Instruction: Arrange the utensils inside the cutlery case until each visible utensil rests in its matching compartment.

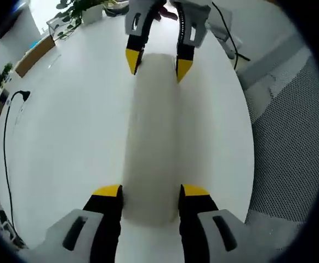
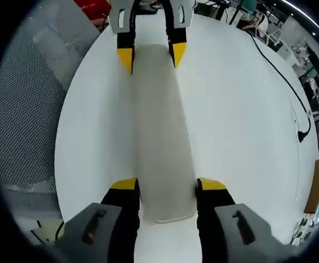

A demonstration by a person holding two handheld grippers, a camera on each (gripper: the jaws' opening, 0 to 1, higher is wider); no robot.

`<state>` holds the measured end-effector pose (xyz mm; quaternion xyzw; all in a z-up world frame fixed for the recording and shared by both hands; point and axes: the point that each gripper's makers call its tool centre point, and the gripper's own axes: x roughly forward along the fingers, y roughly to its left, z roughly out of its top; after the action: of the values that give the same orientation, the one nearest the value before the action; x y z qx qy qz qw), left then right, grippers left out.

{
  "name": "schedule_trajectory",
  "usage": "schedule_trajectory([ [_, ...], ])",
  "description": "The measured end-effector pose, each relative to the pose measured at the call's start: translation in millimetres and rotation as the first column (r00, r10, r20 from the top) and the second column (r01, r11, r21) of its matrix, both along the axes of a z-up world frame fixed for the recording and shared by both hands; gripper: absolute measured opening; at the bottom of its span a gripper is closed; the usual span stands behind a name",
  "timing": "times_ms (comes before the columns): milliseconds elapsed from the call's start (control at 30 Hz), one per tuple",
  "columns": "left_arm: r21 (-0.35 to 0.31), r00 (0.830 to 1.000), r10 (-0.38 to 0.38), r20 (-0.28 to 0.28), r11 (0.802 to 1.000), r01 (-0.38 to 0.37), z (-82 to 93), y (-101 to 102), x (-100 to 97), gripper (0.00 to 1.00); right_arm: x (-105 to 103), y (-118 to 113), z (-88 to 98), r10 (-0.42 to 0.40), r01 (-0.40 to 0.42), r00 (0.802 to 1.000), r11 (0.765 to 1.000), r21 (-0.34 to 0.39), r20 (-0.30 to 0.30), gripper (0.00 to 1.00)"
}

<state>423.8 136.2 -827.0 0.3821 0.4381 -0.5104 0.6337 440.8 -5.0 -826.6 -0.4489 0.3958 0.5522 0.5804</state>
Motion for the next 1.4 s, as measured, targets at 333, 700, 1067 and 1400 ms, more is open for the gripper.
schedule_trajectory([
  [333,-0.01,1.0,0.02,-0.008,1.0,-0.02,-0.8,8,-14.9,0.43,-24,8,-1.4,-0.025,0.025,1.0,1.0,-0.013,0.005,0.39],
  [700,0.026,1.0,0.013,-0.027,1.0,-0.012,-1.4,16,-43.7,0.45,-68,16,-4.8,-0.056,0.054,0.998,0.994,-0.099,-0.011,0.38],
  [1067,0.038,0.999,0.046,-0.028,0.998,-0.045,-2.4,22,-73.5,0.45,-92,21,-4.9,-0.032,0.029,0.999,0.993,-0.114,-0.018,0.38],
  [1400,0.094,0.999,0.027,-0.045,0.995,-0.022,-3.1,27,-92.1,0.45,-113,25,-5.2,-0.028,0.024,0.999,0.99,-0.138,-0.032,0.38],
])
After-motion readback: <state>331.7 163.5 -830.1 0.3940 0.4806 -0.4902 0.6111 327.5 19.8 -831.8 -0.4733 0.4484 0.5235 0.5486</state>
